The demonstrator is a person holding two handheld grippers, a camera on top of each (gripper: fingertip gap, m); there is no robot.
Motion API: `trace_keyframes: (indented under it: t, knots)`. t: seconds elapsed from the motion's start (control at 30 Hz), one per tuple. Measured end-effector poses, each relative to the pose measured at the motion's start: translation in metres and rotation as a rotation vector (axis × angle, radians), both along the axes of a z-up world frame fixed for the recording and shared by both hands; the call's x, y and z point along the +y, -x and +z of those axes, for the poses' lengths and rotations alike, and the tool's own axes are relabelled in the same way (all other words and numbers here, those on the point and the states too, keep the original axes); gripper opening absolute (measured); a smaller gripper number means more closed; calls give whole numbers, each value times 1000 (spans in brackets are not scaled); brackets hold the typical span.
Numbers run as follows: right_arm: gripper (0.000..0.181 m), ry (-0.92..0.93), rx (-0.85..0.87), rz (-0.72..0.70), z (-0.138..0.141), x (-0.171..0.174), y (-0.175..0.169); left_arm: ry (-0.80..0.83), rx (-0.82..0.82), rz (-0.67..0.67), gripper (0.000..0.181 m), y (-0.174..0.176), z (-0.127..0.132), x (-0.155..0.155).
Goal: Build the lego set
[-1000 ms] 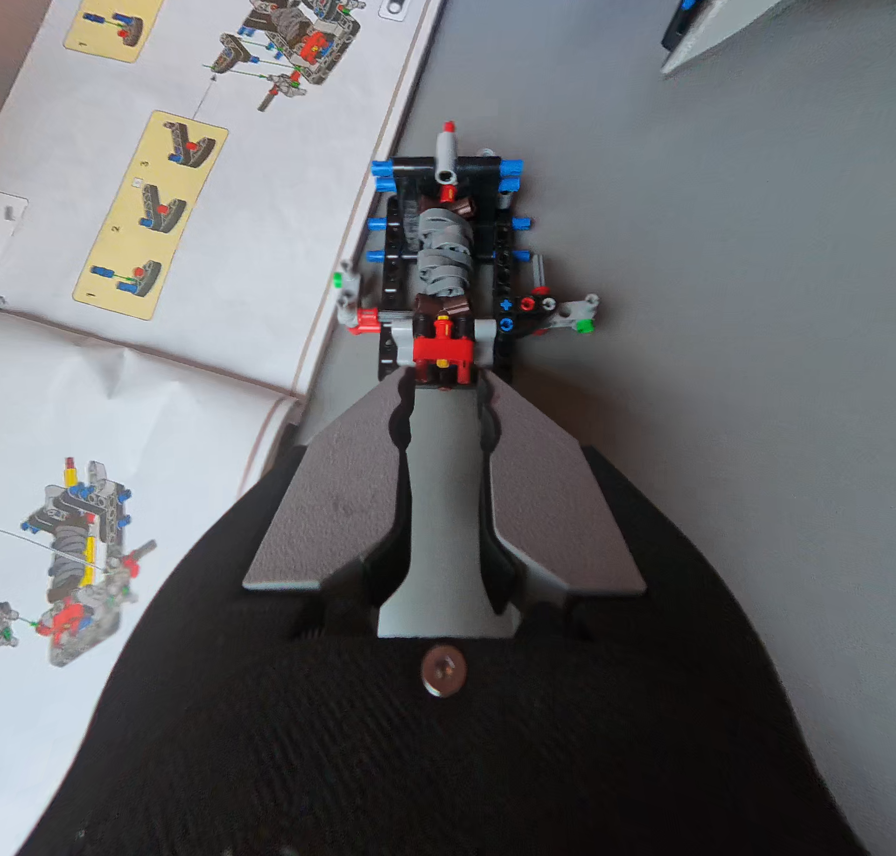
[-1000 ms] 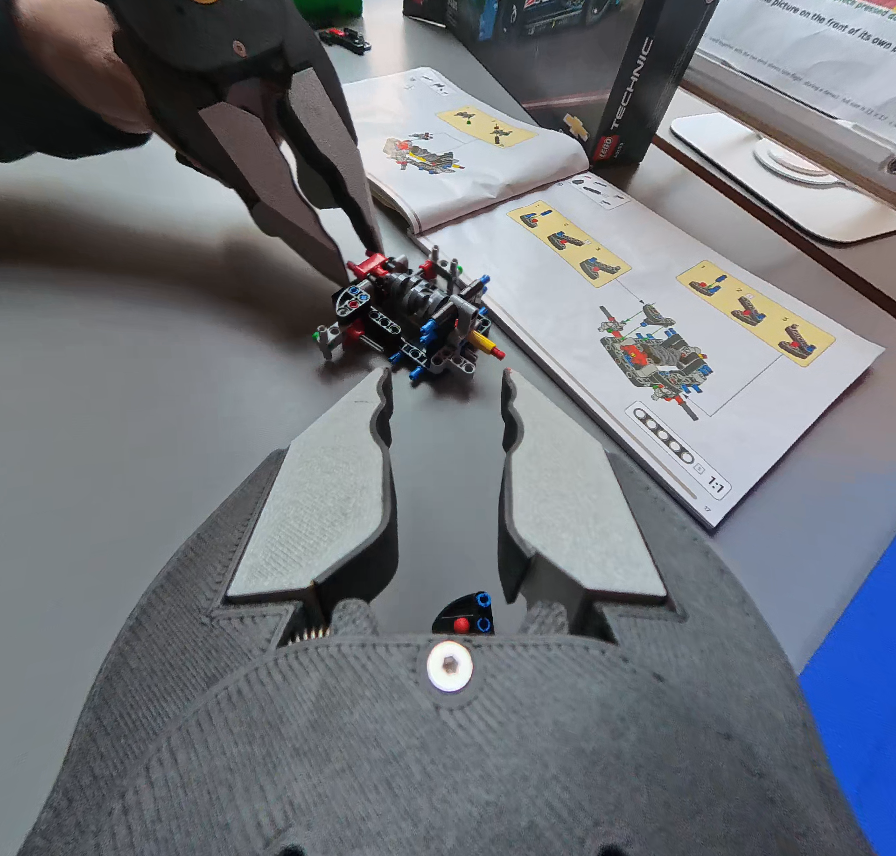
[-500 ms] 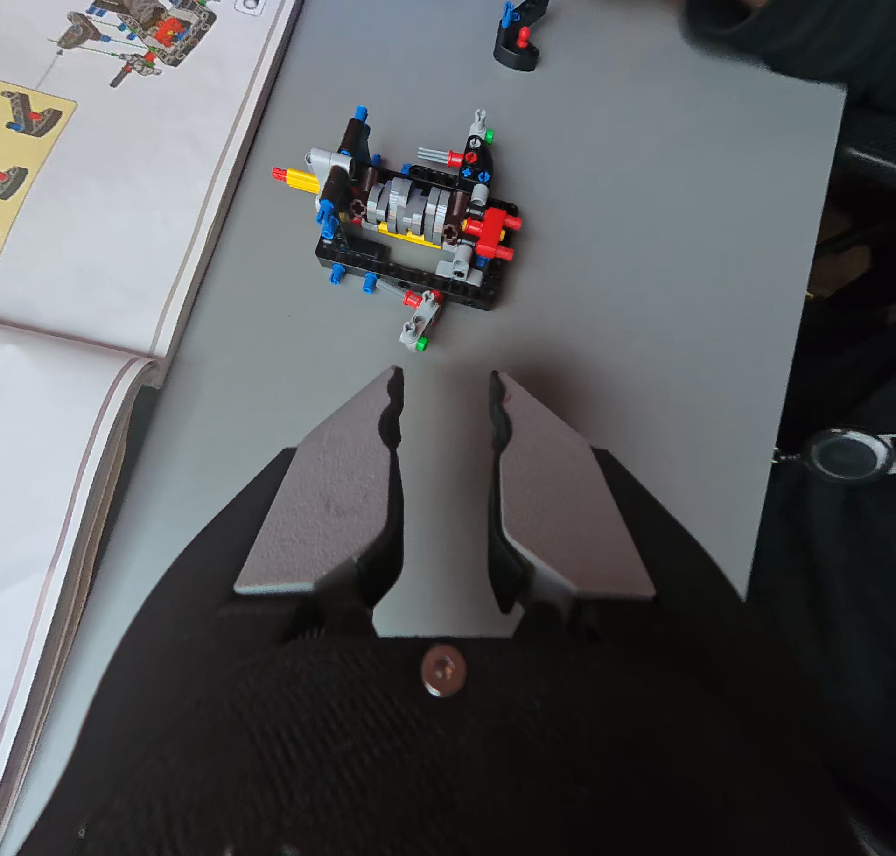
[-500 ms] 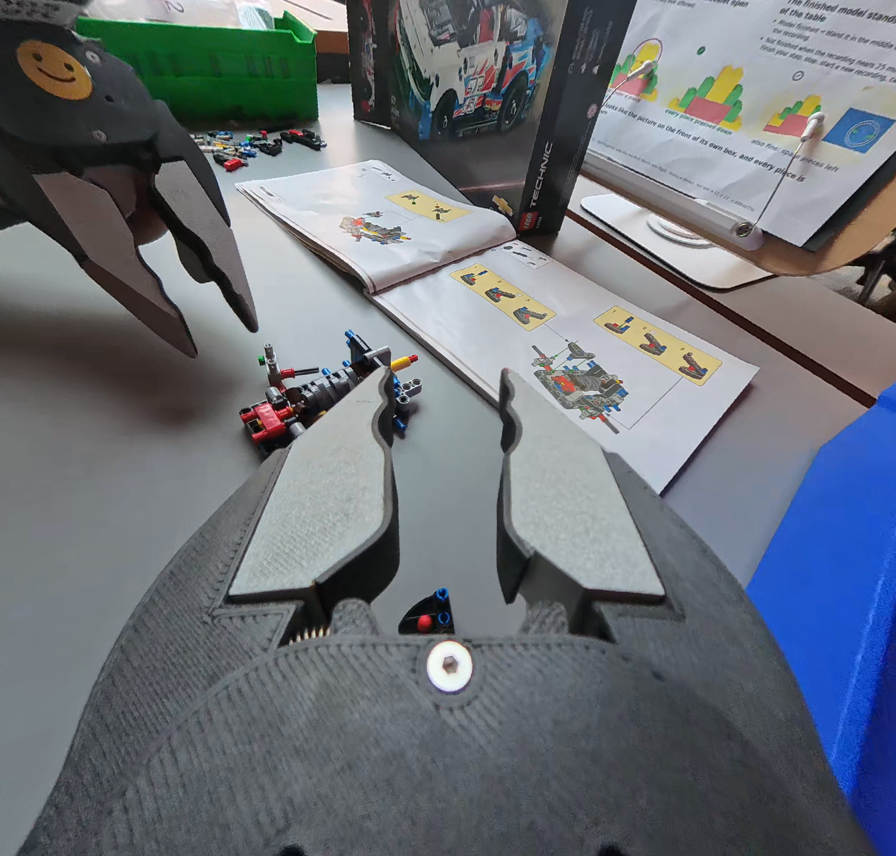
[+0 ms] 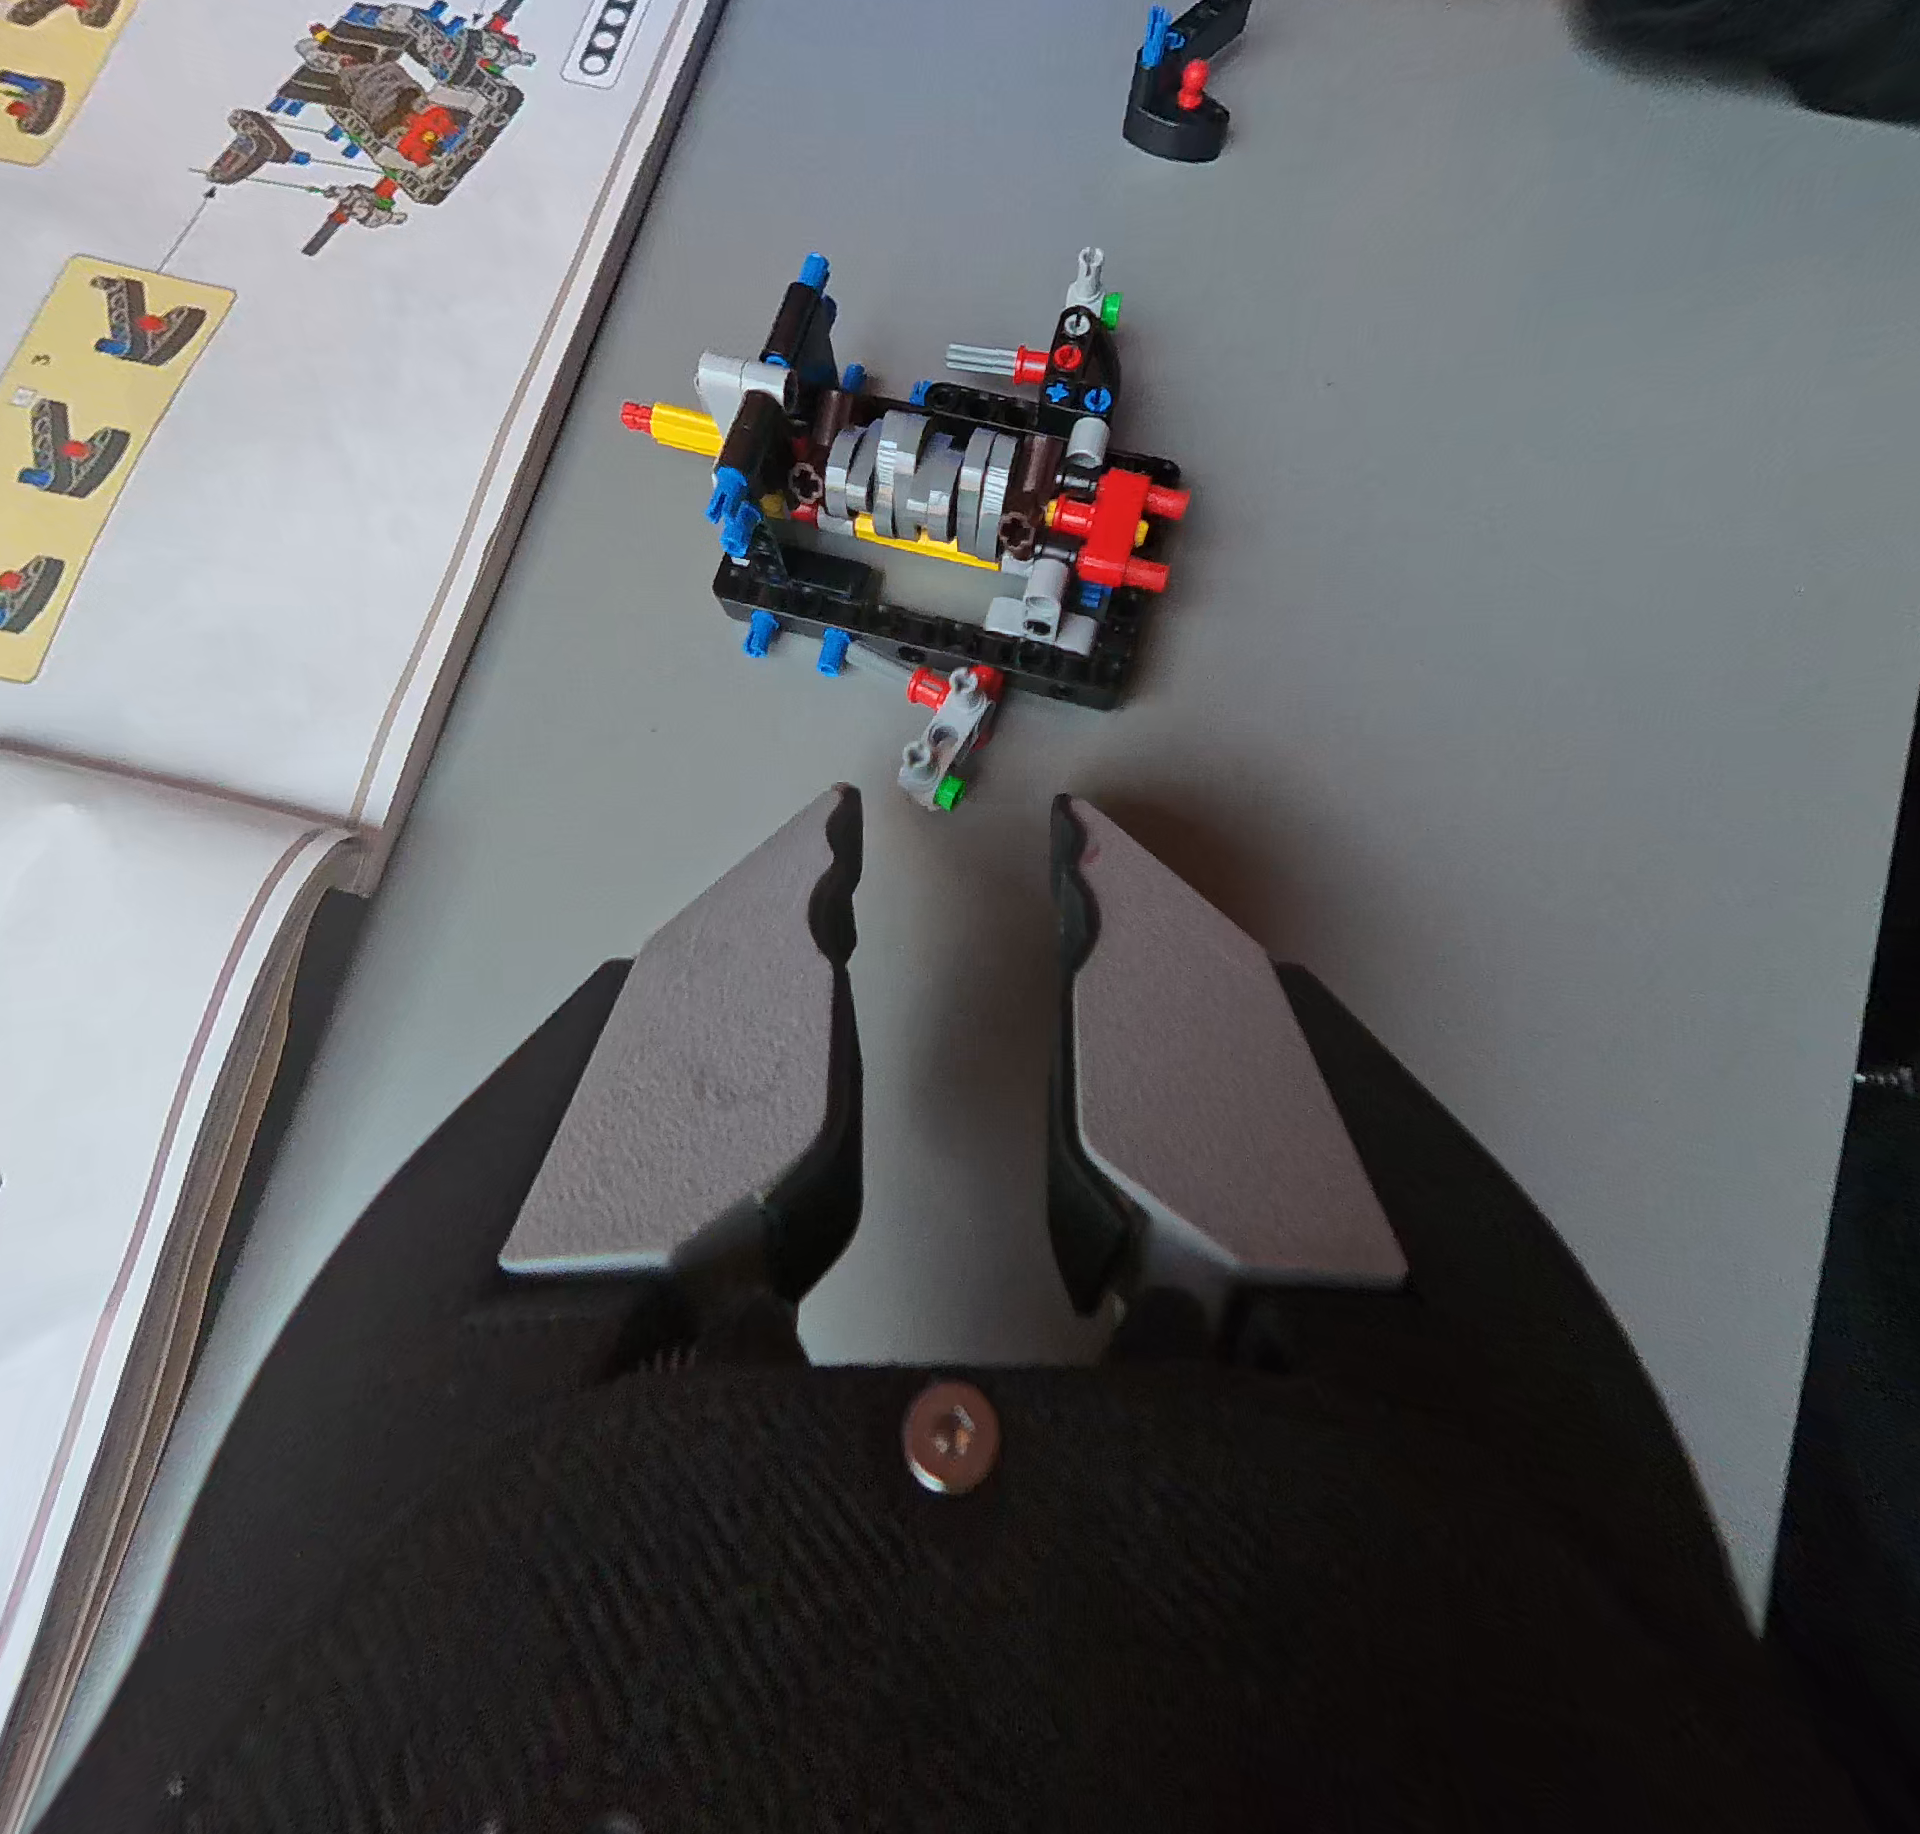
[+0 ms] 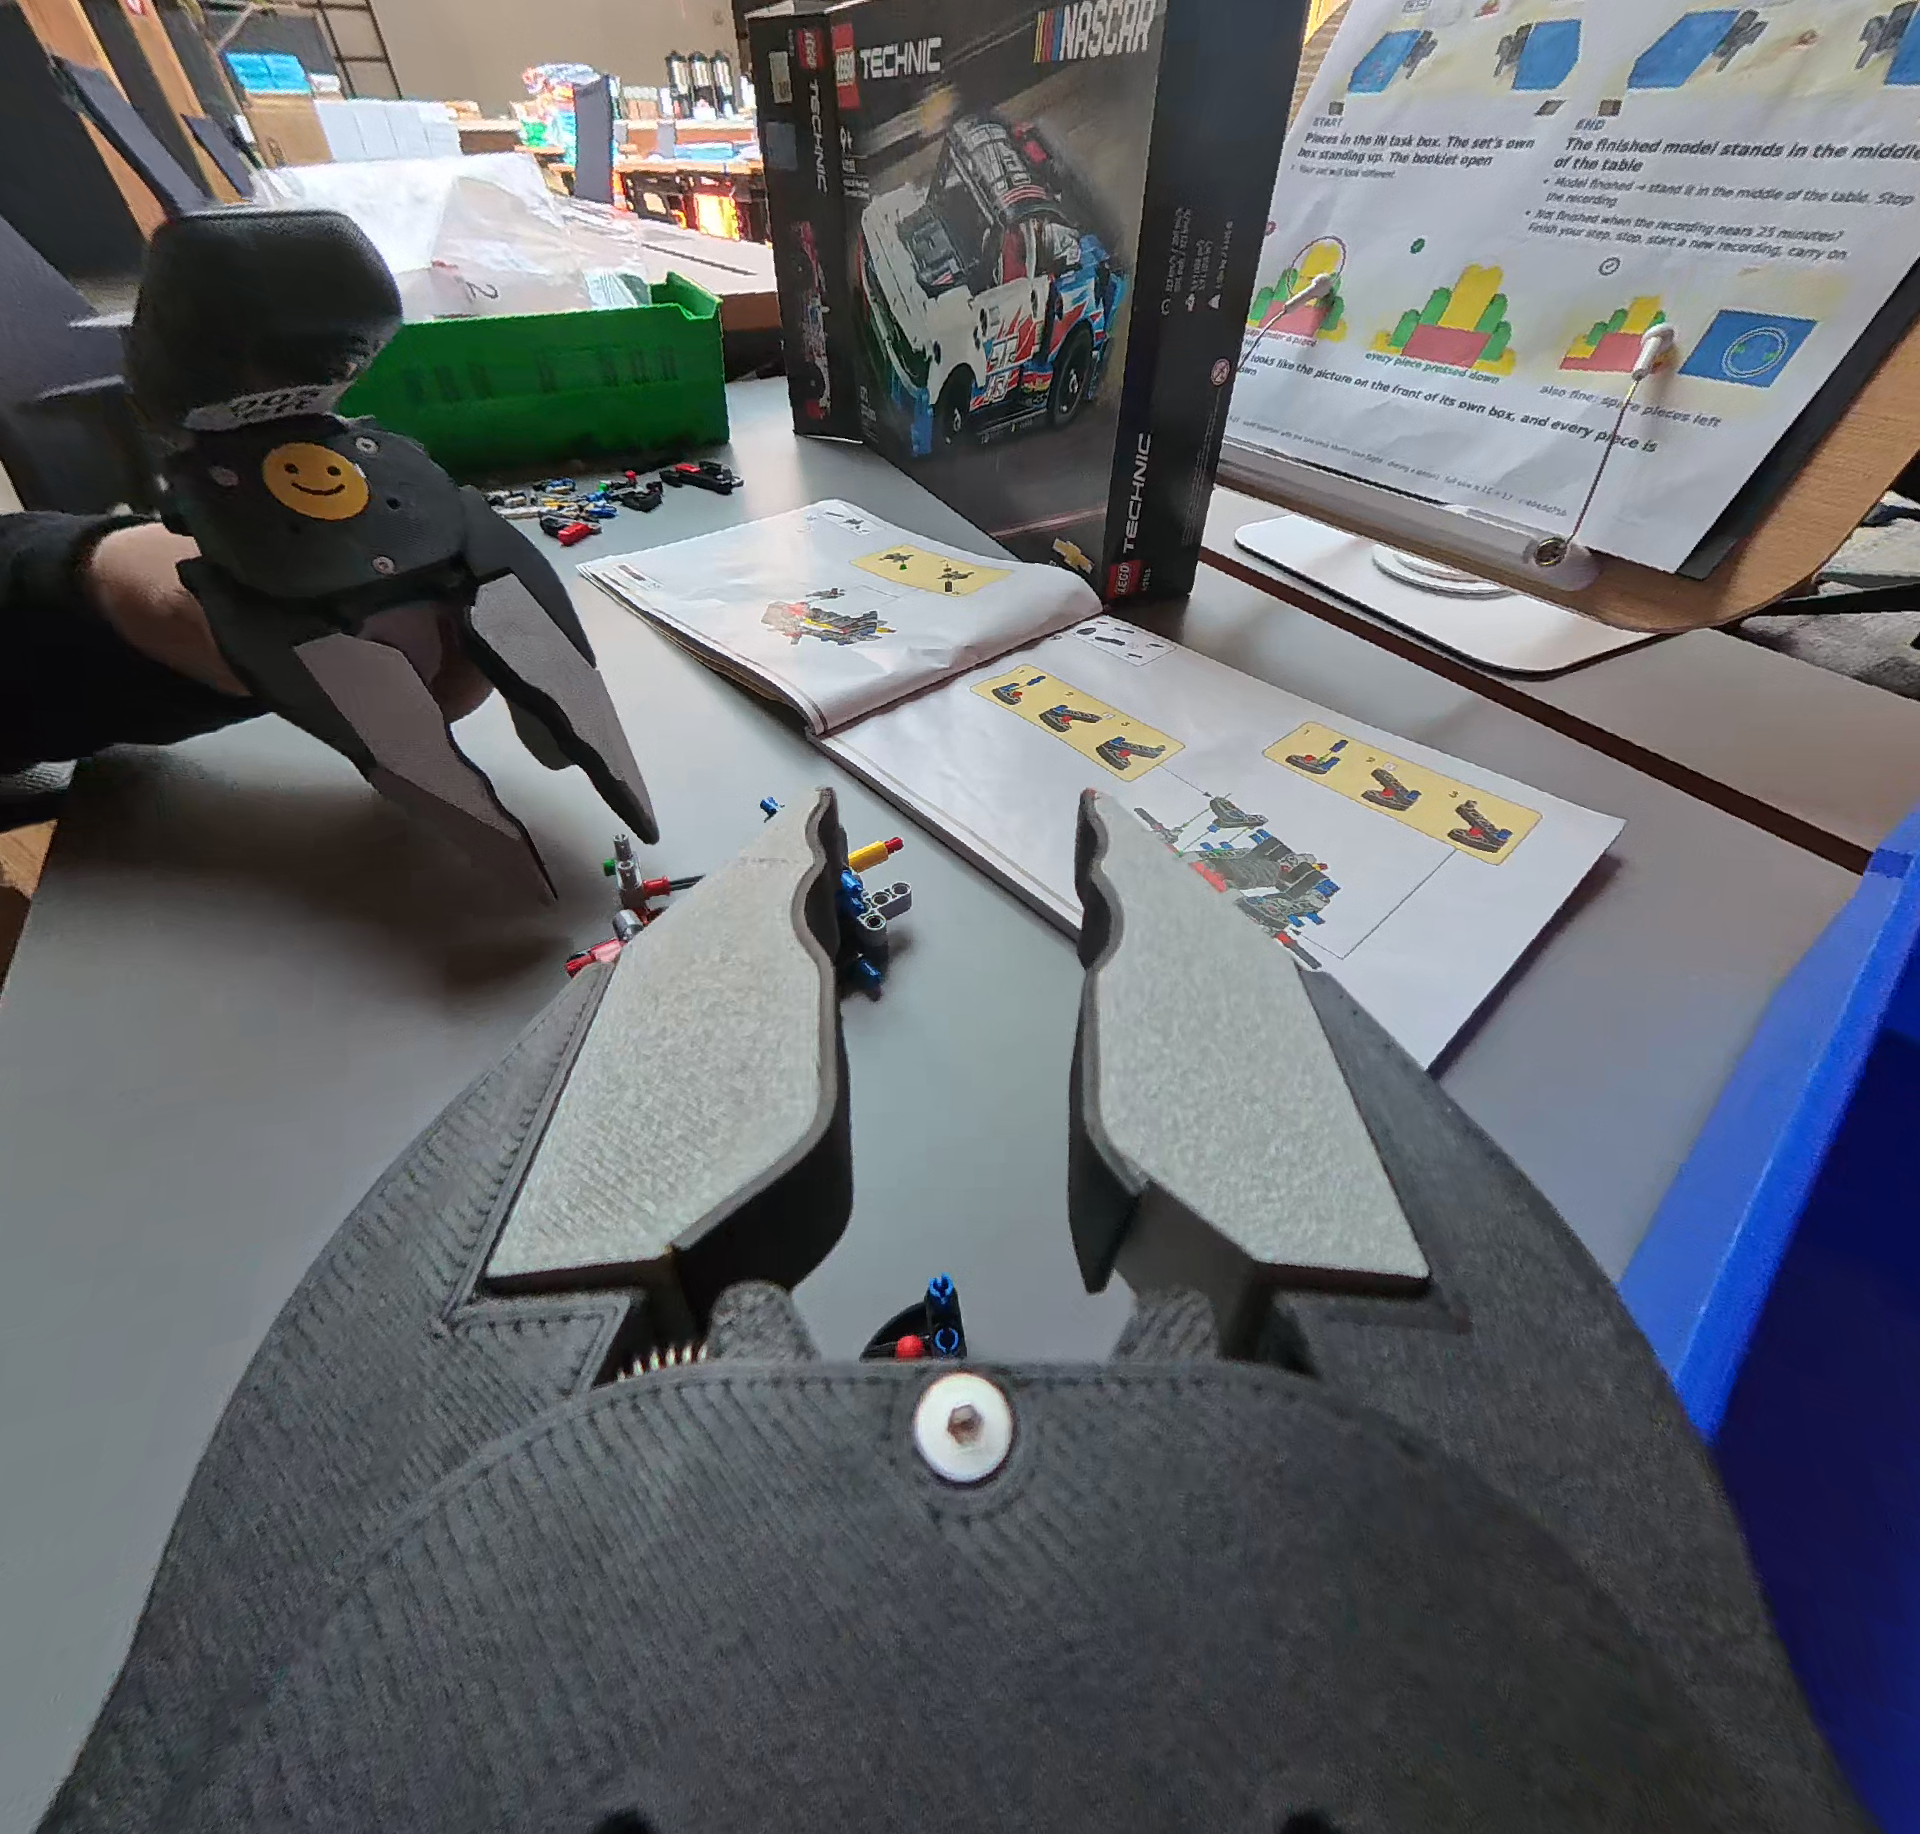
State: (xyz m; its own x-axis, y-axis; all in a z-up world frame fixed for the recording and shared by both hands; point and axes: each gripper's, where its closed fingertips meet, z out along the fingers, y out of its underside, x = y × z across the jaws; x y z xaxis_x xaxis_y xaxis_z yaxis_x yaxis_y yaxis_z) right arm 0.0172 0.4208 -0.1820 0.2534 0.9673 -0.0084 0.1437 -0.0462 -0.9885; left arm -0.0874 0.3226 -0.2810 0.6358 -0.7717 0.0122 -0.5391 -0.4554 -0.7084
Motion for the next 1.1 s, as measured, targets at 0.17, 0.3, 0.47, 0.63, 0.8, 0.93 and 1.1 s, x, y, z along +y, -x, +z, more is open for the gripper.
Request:
trace_keyframes:
  t: [0.17, 0.3, 0.47, 0.63, 0.8, 0.93, 1.1]
  knots:
    - [38, -63, -43, 9, -4, -8, -2, 40, 13, -77, 30, -18, -7, -13]
    - [37, -67, -37, 9, -4, -12, -11, 75, -59, -198, 30, -38, -2, -43]
    - [38, -57, -100, -23, -16, -19, -26, 53, -17, -168, 27, -18, -6, -40]
    - [33, -57, -259, -112, -49, -29, -53, 6, 32, -45, 27, 15, -10, -18]
    - [26, -80, -437, -196, -79, -27, -70, -10, 11, 14, 28, 20, -9, 0]
    - [28, -53, -511, -184, -91, -23, -71, -31, 13, -33, 31, 5, -3, 7]
    - [16, 18, -569, -162, -104, -16, -72, -48, 87, -10, 27, 12, -9, 26]
